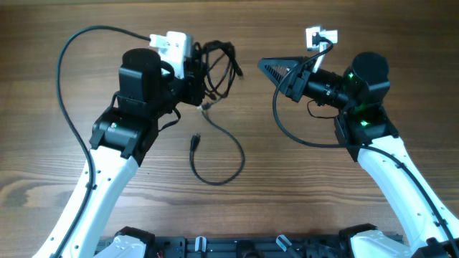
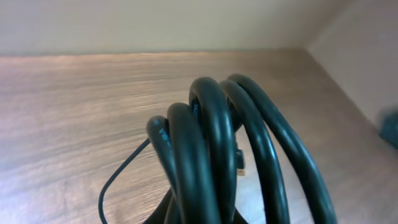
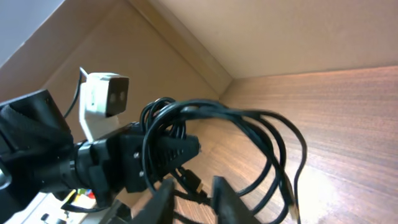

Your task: Untangle cables

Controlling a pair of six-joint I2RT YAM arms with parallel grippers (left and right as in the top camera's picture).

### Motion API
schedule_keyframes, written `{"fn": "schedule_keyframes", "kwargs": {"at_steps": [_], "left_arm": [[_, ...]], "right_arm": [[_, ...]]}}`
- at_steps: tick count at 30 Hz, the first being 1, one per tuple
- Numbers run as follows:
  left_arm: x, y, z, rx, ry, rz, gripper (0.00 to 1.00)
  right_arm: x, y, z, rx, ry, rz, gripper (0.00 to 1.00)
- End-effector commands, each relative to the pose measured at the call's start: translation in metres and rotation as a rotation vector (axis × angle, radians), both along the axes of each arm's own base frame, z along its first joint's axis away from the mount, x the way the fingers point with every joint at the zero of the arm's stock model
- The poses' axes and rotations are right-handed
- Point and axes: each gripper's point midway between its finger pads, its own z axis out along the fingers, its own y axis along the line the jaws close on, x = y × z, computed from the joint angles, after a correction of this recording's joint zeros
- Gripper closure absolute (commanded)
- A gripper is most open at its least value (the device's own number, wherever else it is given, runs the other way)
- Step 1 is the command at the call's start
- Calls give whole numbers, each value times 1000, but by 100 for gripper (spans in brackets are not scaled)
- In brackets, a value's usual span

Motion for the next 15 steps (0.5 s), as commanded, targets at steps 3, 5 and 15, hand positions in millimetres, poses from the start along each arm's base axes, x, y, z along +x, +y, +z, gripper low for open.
{"fn": "schedule_keyframes", "kwargs": {"at_steps": [3, 5, 15], "left_arm": [[-10, -11, 11, 171, -194, -211, 96], [-10, -11, 11, 219, -234, -240, 96], [-18, -27, 10, 421, -418, -410, 96]], "right_arm": [[-3, 0, 7, 28, 27, 10, 42], [-3, 1, 8, 52, 70, 13, 37], [-30, 26, 22, 248, 433, 146, 31]]}}
